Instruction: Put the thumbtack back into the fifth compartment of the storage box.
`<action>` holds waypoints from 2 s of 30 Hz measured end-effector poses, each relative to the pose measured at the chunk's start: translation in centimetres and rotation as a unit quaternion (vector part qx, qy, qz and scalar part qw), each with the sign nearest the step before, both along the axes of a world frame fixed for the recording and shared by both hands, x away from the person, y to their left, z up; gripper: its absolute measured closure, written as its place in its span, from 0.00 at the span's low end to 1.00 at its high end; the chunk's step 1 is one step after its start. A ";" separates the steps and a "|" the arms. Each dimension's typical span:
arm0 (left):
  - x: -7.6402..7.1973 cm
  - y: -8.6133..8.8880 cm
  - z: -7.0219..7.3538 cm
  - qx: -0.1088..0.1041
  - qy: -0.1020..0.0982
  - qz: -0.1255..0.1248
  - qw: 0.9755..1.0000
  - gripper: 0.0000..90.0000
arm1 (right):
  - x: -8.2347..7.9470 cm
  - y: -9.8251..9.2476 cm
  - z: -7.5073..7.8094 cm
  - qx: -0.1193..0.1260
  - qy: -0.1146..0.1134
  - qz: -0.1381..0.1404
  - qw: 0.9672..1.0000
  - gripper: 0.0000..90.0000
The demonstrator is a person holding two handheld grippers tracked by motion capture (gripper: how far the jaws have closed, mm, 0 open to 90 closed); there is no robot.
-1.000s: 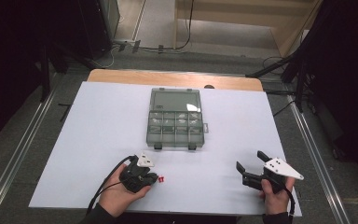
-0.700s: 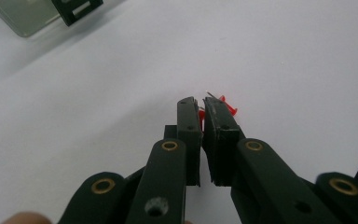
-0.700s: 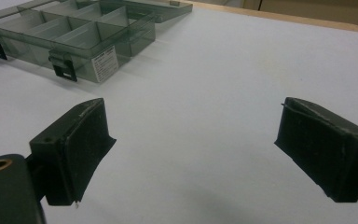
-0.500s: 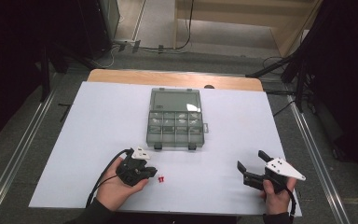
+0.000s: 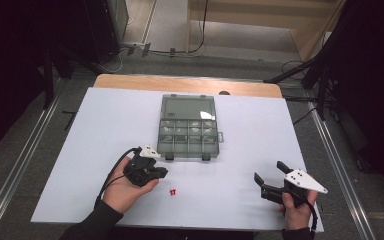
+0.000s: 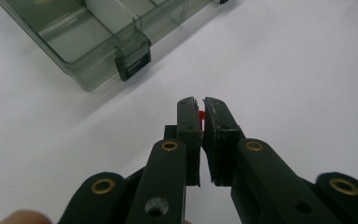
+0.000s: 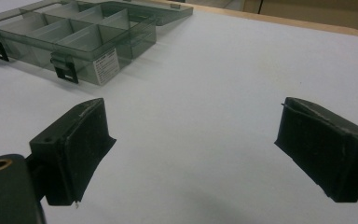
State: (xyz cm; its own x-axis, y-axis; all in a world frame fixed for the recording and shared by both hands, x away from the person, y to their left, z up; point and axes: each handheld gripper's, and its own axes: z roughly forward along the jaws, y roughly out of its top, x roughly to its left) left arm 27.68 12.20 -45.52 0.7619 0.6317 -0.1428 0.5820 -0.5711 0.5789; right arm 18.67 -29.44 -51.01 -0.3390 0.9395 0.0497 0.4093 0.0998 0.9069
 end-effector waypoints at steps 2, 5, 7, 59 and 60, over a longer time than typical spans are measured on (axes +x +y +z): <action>0.3 0.0 0.2 0.002 -0.002 0.000 1.000 0.94 | 0.0 0.0 0.0 0.001 0.000 -0.001 1.000 0.11; 0.8 0.1 0.6 -0.001 -0.005 0.001 1.000 0.94 | 0.0 0.0 0.0 -0.001 -0.001 0.002 1.000 0.11; 1.1 0.2 0.7 -0.005 -0.006 0.006 1.000 0.94 | 0.0 0.1 0.0 0.000 0.001 0.001 1.000 0.11; 7.7 -0.4 2.1 0.003 -0.002 0.024 1.000 0.94 | 0.0 0.3 -0.1 -0.006 0.005 0.005 1.000 0.11; 7.9 -0.5 2.1 0.004 -0.002 0.024 1.000 0.94 | 0.0 0.3 -0.1 -0.008 0.004 0.006 1.000 0.11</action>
